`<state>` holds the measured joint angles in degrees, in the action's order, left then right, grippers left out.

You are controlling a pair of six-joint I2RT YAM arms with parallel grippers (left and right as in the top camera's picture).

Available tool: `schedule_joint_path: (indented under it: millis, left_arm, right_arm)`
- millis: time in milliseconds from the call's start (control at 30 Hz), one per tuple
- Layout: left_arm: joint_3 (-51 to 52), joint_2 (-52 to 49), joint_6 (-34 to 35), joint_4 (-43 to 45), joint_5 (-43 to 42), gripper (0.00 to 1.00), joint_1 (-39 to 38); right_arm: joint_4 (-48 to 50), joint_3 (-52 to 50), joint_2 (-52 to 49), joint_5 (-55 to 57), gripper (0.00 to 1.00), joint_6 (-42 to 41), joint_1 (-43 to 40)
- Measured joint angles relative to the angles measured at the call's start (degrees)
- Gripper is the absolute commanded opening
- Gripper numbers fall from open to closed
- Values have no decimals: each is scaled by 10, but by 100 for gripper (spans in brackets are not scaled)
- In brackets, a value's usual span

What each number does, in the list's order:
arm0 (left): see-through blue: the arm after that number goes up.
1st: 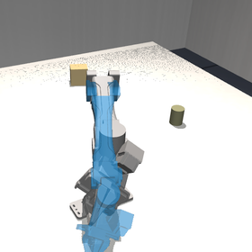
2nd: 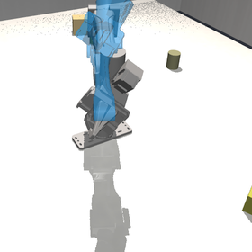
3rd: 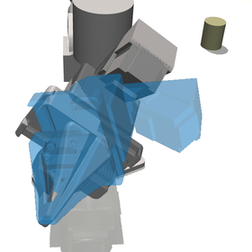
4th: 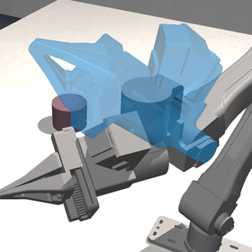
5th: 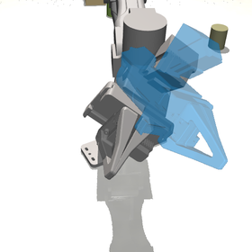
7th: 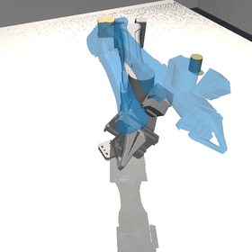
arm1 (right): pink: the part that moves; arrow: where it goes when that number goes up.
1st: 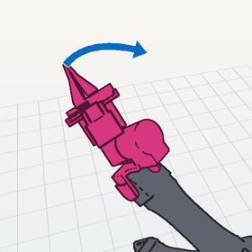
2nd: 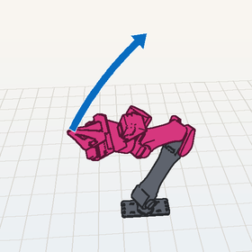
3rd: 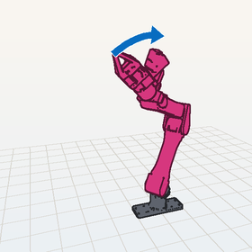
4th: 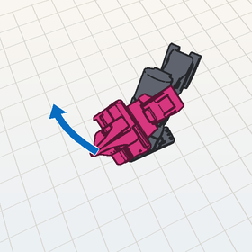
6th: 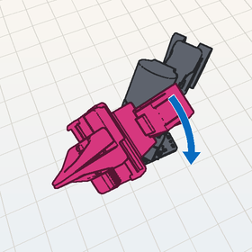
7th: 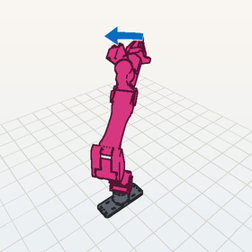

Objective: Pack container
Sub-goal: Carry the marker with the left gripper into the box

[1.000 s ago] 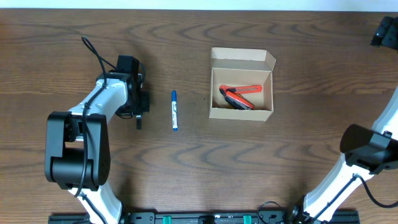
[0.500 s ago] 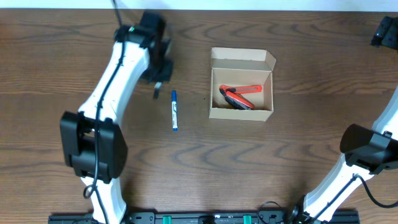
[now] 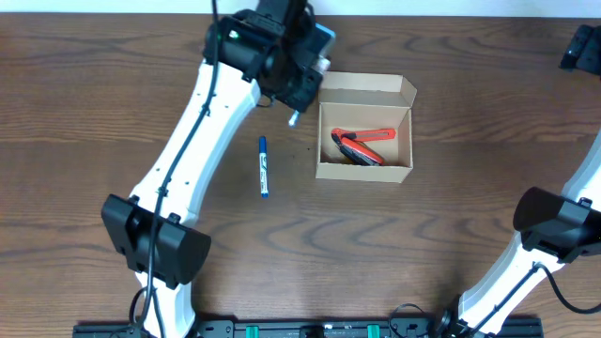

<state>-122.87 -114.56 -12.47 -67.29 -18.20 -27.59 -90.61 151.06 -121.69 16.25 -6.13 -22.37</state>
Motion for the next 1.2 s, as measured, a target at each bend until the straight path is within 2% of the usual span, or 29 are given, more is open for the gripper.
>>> schedule_joint_path:
  millis: [300,633,933,1200]
  left_arm:
    - [0,-30,-47,33,-44,6,-49]
    - [-55,-130,-39,45,-59,6,-48]
    - [-78,-147,-33,42,-96,6,-48]
    - [-79,-201,-28,30,-119,6,-56]
  right_arm:
    - [0,0,0,0,99,0,0]
    - [0,0,0,0,99,0,0]
    - [0,0,0,0,99,0,0]
    - [0,0,0,0,99,0,0]
